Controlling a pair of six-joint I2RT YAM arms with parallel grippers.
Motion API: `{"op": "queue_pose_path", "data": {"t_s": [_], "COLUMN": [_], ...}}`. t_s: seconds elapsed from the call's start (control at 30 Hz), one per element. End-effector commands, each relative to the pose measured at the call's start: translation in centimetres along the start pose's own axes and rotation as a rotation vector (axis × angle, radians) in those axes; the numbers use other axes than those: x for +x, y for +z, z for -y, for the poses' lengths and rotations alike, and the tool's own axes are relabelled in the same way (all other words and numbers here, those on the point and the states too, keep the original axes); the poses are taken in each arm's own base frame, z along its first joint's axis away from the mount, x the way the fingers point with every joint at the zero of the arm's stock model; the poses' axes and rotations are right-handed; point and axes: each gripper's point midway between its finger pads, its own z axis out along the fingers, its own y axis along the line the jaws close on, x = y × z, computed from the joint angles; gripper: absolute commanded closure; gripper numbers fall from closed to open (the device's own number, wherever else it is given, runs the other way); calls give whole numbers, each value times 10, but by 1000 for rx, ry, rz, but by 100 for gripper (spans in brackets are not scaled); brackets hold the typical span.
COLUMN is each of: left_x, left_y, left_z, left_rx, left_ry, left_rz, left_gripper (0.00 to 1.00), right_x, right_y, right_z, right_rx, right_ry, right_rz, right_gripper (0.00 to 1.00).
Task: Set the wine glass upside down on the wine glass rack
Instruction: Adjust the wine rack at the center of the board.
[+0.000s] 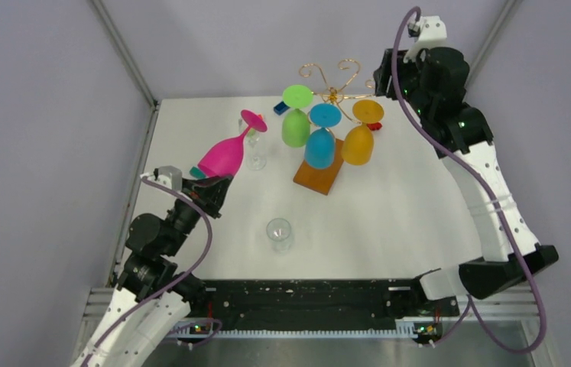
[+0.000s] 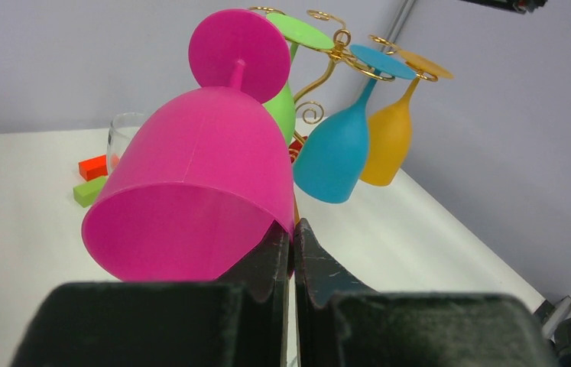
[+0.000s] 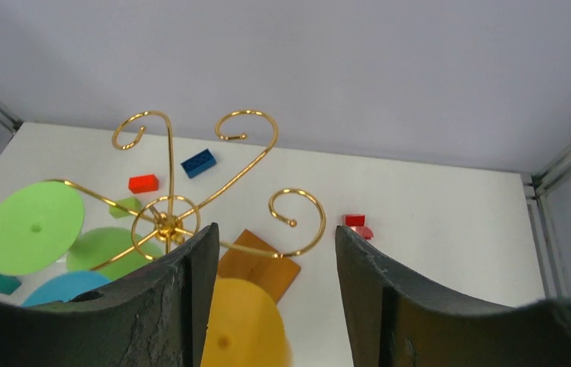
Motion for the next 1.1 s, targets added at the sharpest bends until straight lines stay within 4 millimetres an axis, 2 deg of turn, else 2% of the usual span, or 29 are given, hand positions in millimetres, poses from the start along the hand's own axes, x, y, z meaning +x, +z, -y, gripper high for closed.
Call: {"op": "queue_pose_path", "data": {"t_s": [0.0,0.03,0.17,0.33,0.4,0.47,0.6,0.7,0.93,1.07], "left_x": [-32,-30,-3,37,50,71,103,122,151,167], "left_y": [3,4,1,-12,-13,-15,-16,-15,-15,-17], "left_z": [15,16,11,-8,-9,-15,-31,-44,-59,-70], "left_rx": [55,62,47,-33,-24,-30,-97,-147,-204,-250], "left_ry": [37,40,43,-43,-88,-134,-176,-187,-209,-213], "left_rz": [80,68,-64,-149,-128,-145,-192,-216,-258,-284], "left_gripper": [100,100,100,100,100,100,100,100,100,100], "right_x": [-4,-4,-6,-4,-4,-2,1,6,3,15], "right_y": [20,27,42,42,41,41,43,46,42,43], "right_z": [-1,-1,-1,-5,-5,-5,-10,-24,-52,-68], "right_rx": [-30,-30,-18,-43,-46,-48,-84,-165,-346,-451], "right_ry": [-79,-89,-94,-85,-83,-87,-120,-144,-196,-213], "right_rz": [-109,-120,-105,-70,-61,-60,-68,-94,-102,-142], "right_gripper": [42,42,42,42,42,42,42,42,42,47]}}
